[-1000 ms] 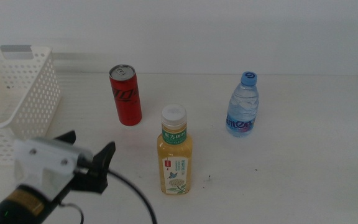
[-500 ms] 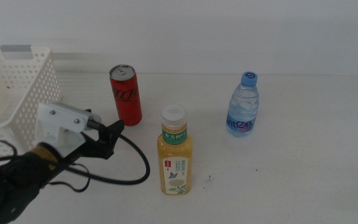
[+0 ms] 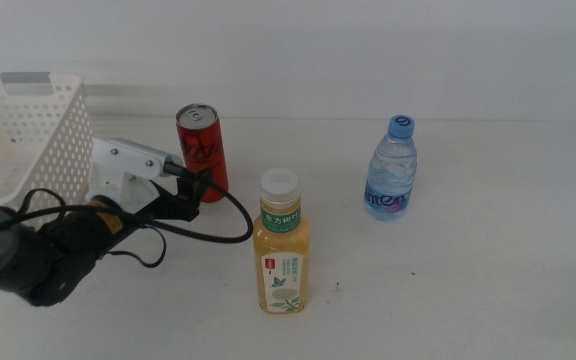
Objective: Use arms to grab the bottles and put them into the dustbin to the left of the table.
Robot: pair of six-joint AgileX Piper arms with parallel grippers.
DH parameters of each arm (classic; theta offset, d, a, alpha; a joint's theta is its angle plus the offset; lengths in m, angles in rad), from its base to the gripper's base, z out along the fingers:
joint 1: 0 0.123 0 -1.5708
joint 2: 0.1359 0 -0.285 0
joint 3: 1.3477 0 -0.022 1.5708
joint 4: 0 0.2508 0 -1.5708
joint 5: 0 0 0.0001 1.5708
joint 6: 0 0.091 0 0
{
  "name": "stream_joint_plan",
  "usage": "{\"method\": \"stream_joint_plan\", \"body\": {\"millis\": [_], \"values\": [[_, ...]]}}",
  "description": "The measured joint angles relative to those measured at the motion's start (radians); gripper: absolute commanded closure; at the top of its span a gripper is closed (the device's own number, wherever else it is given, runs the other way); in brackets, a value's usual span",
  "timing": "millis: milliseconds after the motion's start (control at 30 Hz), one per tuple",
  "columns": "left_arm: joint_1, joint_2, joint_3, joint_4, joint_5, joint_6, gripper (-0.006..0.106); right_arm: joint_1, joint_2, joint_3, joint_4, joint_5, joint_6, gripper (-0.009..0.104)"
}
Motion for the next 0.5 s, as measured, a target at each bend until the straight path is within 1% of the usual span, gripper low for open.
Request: {"method": "stream_joint_plan", "body": {"millis": [233, 500], "values": [[-0.004, 0.063, -0.074, 0.034, 0.025, -0.029, 0.007, 0.0, 0.0, 0.0, 0.0, 0.0, 0.0, 0.013], [-0.043, 0.121, -0.15, -0.02, 0.059, -0.036, 0.007, 0.0, 0.0, 0.0, 0.0, 0.0, 0.0, 0.013]]}}
